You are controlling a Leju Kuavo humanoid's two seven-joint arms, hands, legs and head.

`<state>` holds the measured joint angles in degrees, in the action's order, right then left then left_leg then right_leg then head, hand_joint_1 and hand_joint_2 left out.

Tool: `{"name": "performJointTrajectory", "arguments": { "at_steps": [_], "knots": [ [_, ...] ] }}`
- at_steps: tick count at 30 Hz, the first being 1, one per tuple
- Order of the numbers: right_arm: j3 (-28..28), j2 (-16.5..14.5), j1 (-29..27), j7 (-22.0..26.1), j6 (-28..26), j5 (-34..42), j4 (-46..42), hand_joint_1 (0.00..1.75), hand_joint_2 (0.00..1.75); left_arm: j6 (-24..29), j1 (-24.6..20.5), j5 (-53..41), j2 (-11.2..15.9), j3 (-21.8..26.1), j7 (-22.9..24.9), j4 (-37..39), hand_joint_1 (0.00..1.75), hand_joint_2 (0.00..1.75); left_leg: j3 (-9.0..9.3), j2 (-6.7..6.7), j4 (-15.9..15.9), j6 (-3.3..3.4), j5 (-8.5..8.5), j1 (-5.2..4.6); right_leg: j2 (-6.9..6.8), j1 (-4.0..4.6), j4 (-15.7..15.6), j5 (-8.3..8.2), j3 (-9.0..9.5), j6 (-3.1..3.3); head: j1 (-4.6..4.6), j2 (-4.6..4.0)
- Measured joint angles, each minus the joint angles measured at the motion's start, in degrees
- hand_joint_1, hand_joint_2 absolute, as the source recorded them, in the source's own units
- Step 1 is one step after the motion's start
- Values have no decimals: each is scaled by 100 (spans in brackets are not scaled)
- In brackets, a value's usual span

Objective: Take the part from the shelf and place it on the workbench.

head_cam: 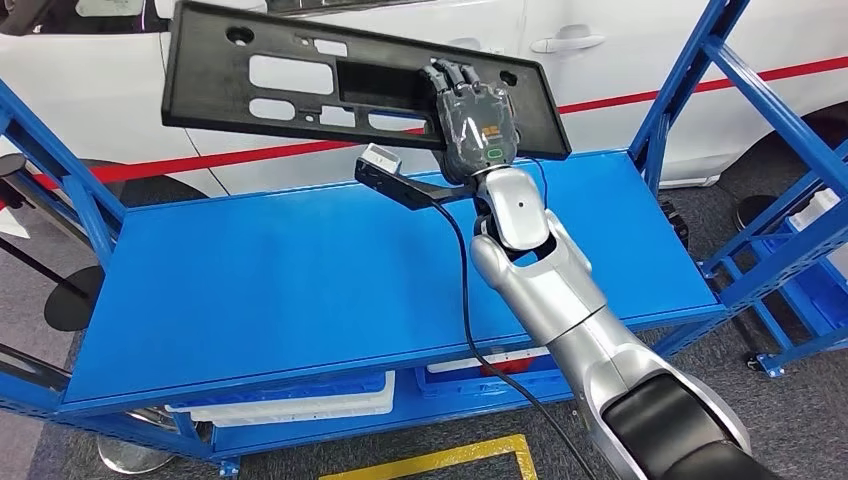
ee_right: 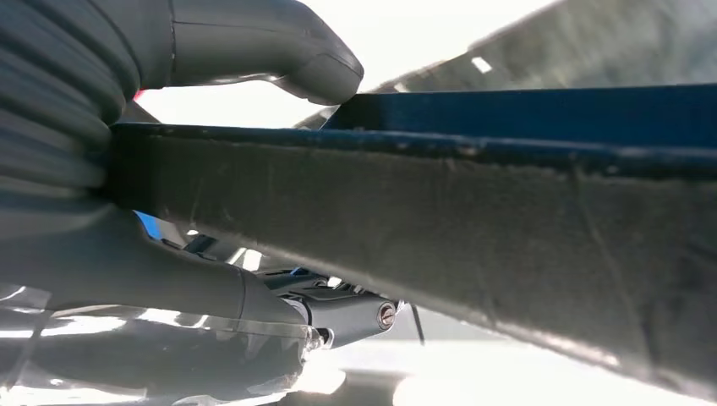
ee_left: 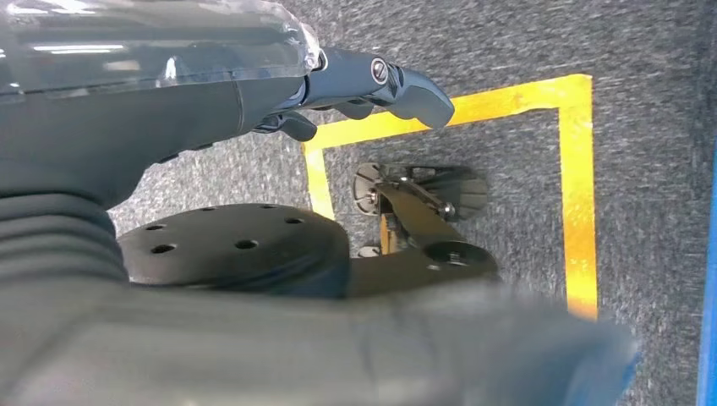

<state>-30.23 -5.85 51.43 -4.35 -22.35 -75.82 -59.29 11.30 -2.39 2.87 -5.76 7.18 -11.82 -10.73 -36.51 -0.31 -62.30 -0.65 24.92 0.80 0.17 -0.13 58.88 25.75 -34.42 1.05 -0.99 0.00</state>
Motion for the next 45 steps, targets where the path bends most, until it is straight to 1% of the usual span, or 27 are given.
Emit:
{"name": "performJointTrajectory", "arguments": {
  "at_steps": [2,4,6,9,10,11,12,14,16,19,21,22,24,25,26,27,28,29,31,34,36,38,40,41,42,43,45],
  "knots": [
    [74,1,-27,91,-113,105,-213,175,175,41,-5,-34,-7,-7,18,0,0,175,125,-4,277,52,-28,-29,1,9,20,16,-18,-44,3,0],
    [133,2,-78,189,-176,235,-384,175,175,54,-14,-57,-15,-16,29,0,0,175,138,-7,333,102,-25,-29,-3,7,24,22,-35,-99,6,1],
    [195,4,-147,372,-321,497,-563,175,175,78,-14,-91,-26,-31,72,0,0,175,162,-5,388,156,-48,-4,-6,-3,175,136,-104,-165,15,1],
    [290,19,-290,782,-514,1211,-852,175,175,242,-23,-141,-36,-48,196,0,0,175,183,0,415,211,-51,7,-5,-34,1090,569,-564,-248,26,0],
    [322,29,-381,993,-461,1657,-961,175,175,287,-27,-147,-36,-49,252,0,0,175,190,-2,414,218,-45,8,-6,-49,1389,654,-727,-266,27,0],
    [347,40,-497,1222,-364,2179,-1080,175,175,309,-30,-145,-36,-49,310,0,0,175,199,-7,411,217,-38,11,-8,-64,1524,639,-816,-277,28,0],
    [367,48,-615,1448,-251,2703,-1206,175,175,314,-31,-140,-36,-48,368,0,0,175,208,-13,405,211,-27,15,-9,-81,1449,521,-804,-284,28,0],
    [394,54,-780,1742,-109,3401,-1440,175,175,321,-32,-129,-37,-47,439,0,0,175,220,-21,382,176,4,20,-14,-110,801,134,-534,-281,28,0],
    [438,54,-844,1910,55,3799,-1624,175,175,353,-40,-126,-39,-46,465,0,0,175,212,-21,350,120,37,-1,-12,-99,218,-79,-274,-248,25,0],
    [530,50,-1047,2269,691,4960,-1832,175,175,449,-55,-146,-40,-45,532,0,0,175,228,-18,365,22,55,-5,2,-62,71,-86,-203,-146,20,0],
    [598,22,-1236,2512,1230,5900,-1966,175,175,517,-64,-174,-40,-45,592,0,0,175,196,-8,252,-37,158,14,-4,-67,42,-92,-175,-66,19,0],
    [632,2,-1323,2612,1491,6319,-2016,175,175,547,-68,-194,-40,-45,621,0,0,175,111,-3,42,-56,292,18,-10,-73,28,-93,-161,-29,18,0],
    [694,-32,-1509,2763,2006,7072,-2064,175,175,595,-67,-243,-40,-47,674,0,0,175,-206,2,-671,-78,658,23,-20,-55,25,-78,-143,22,15,0],
    [717,-41,-1617,2812,2255,7390,-2061,175,175,608,-67,-262,-39,-48,697,0,0,175,-371,2,-1023,-82,784,24,-22,-39,26,-71,-137,35,16,0],
    [735,-46,-1722,2847,2470,7653,-2050,175,175,614,-65,-276,-39,-49,715,0,0,175,-472,2,-1228,-78,819,23,-22,-24,28,-64,-131,45,16,0],
    [747,-51,-1817,2878,2666,7883,-2034,175,175,619,-66,-285,-38,-49,734,0,0,175,-476,2,-1221,-63,742,20,-18,-8,32,-59,-125,53,16,0],
    [754,-56,-1885,2903,2808,8045,-2017,175,175,620,-69,-295,-38,-49,747,0,0,175,-360,2,-964,-34,561,13,-10,5,35,-54,-115,57,15,0],
    [759,-66,-1926,2923,2915,8165,-2003,175,175,622,-73,-308,-38,-50,758,0,0,175,-172,2,-561,8,347,-1,-3,17,38,-48,-103,59,15,0],
    [774,-86,-1964,2946,3104,8382,-1978,175,175,627,-85,-335,-34,-51,785,0,0,175,159,1,132,87,99,-41,3,34,44,-40,-98,43,19,0],
    [797,-103,-2025,2955,3434,8732,-1916,175,175,636,-92,-359,-32,-63,833,0,0,175,254,-10,375,134,55,-81,-5,20,42,-65,-118,-35,21,0],
    [800,-117,-2063,2955,3711,8995,-1821,175,175,630,-90,-371,-33,-74,867,0,0,175,275,-2,440,171,-3,-50,-8,14,89,-5,-134,-96,26,0],
    [805,-127,-2075,2997,3998,9222,-1683,175,175,616,-95,-385,-35,-84,889,0,0,175,286,12,498,204,-54,-19,-7,-2,500,295,-301,-157,37,0],
    [806,-130,-2110,3085,4227,9350,-1529,175,175,602,-102,-403,-36,-98,904,0,0,175,269,13,501,217,-70,-19,-8,-35,1227,667,-600,-204,43,0],
    [806,-131,-2141,3129,4316,9387,-1457,175,175,598,-101,-415,-37,-107,912,0,0,175,261,13,495,216,-74,-16,-9,-56,1479,748,-696,-222,44,0],
    [805,-135,-2173,3163,4395,9415,-1399,175,175,597,-100,-428,-37,-118,920,0,0,175,253,12,486,213,-77,-11,-11,-77,1540,723,-701,-236,44,0],
    [804,-143,-2196,3188,4463,9434,-1350,175,175,598,-99,-439,-38,-128,928,0,0,175,245,10,468,206,-77,-4,-13,-100,1372,595,-593,-250,45,0],
    [801,-172,-2214,3214,4549,9444,-1278,175,175,600,-101,-450,-44,-143,943,0,0,175,215,5,409,164,-62,3,-12,-135,635,276,-180,-275,45,0]
  ]
}}
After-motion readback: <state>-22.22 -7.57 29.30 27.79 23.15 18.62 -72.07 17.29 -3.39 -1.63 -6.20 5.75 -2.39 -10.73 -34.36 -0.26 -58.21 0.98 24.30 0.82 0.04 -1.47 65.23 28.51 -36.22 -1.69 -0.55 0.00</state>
